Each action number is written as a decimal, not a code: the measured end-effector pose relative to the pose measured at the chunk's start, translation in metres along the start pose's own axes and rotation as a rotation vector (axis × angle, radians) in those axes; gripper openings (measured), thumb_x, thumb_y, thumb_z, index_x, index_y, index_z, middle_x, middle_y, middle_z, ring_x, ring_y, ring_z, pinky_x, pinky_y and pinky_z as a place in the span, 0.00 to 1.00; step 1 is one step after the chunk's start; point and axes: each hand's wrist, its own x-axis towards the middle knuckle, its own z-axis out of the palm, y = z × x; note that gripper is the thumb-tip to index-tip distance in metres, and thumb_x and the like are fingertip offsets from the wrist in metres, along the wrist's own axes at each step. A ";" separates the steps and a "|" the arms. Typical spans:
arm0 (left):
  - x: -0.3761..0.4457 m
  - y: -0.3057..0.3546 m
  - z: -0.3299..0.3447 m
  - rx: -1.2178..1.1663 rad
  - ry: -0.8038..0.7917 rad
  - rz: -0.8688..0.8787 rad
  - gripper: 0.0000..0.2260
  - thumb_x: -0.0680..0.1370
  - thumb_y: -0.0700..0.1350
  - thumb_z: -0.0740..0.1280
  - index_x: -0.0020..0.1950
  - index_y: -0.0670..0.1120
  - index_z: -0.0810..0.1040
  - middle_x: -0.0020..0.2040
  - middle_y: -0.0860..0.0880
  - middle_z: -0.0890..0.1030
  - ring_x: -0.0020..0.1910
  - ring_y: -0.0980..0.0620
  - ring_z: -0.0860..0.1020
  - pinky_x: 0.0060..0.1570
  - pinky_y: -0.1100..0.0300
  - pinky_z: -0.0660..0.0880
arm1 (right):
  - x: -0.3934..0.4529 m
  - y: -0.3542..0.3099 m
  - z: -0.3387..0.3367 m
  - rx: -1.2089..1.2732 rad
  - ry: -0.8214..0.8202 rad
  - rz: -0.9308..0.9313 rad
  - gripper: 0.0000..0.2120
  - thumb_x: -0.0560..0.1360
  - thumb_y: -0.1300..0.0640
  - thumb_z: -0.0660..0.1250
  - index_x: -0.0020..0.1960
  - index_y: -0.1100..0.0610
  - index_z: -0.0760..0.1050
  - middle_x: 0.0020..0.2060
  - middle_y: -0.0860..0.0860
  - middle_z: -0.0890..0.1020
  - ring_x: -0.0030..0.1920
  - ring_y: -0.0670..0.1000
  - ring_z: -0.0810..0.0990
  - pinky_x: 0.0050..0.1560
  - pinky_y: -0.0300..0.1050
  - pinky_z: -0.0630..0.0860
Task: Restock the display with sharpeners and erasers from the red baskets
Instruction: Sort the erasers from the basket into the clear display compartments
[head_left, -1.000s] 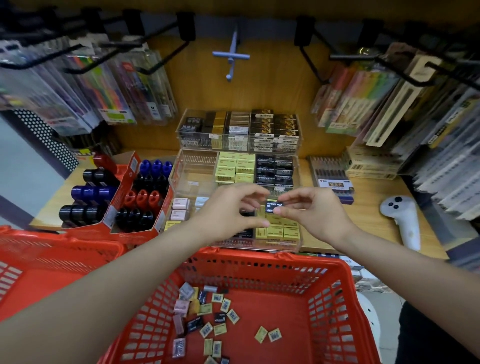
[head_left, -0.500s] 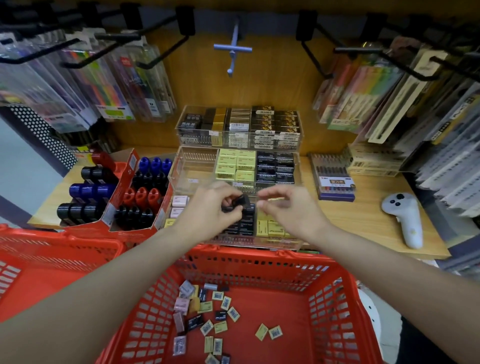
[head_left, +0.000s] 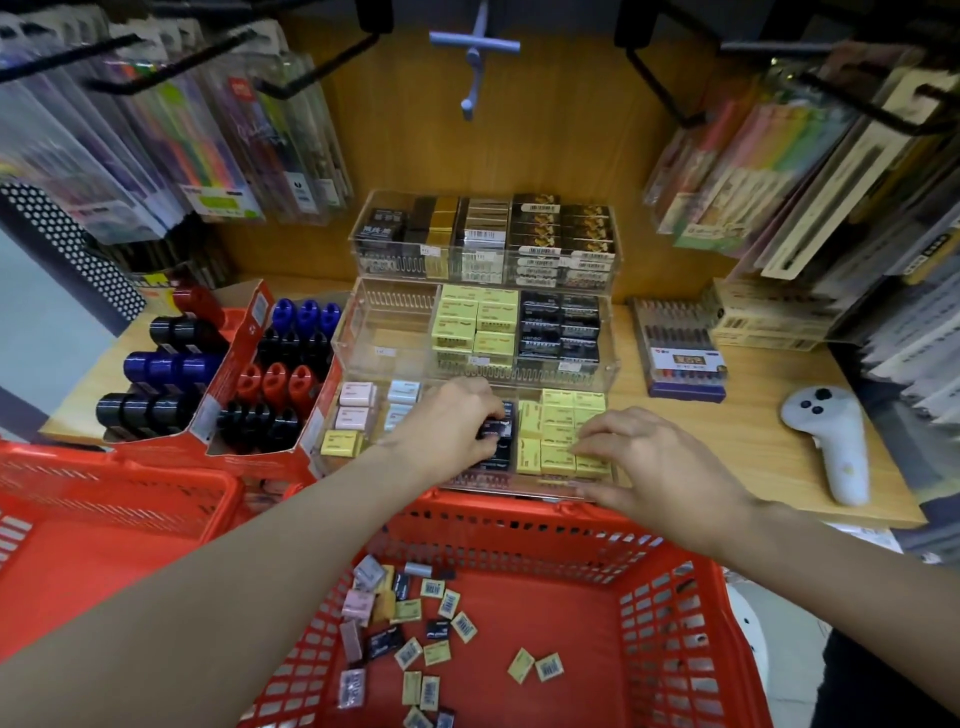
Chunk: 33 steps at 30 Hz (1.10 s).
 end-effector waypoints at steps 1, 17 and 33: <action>0.000 -0.001 0.001 0.014 -0.012 0.013 0.15 0.79 0.47 0.68 0.64 0.44 0.79 0.60 0.47 0.77 0.60 0.48 0.74 0.61 0.52 0.72 | 0.001 0.001 0.000 0.002 0.004 -0.005 0.22 0.76 0.41 0.66 0.66 0.48 0.76 0.63 0.43 0.76 0.64 0.46 0.71 0.66 0.39 0.66; -0.034 0.030 -0.020 0.072 0.193 -0.068 0.13 0.84 0.44 0.59 0.63 0.43 0.80 0.59 0.45 0.82 0.58 0.44 0.75 0.59 0.49 0.73 | -0.033 -0.033 -0.009 0.034 0.201 -0.092 0.07 0.75 0.58 0.70 0.53 0.56 0.83 0.52 0.50 0.81 0.54 0.52 0.79 0.55 0.48 0.76; -0.243 -0.017 0.172 -0.357 -0.720 -0.645 0.25 0.78 0.45 0.67 0.74 0.44 0.66 0.72 0.39 0.71 0.68 0.40 0.72 0.65 0.56 0.66 | -0.101 -0.064 0.230 0.385 -0.580 0.637 0.43 0.70 0.50 0.76 0.77 0.50 0.56 0.72 0.60 0.63 0.73 0.58 0.64 0.71 0.42 0.63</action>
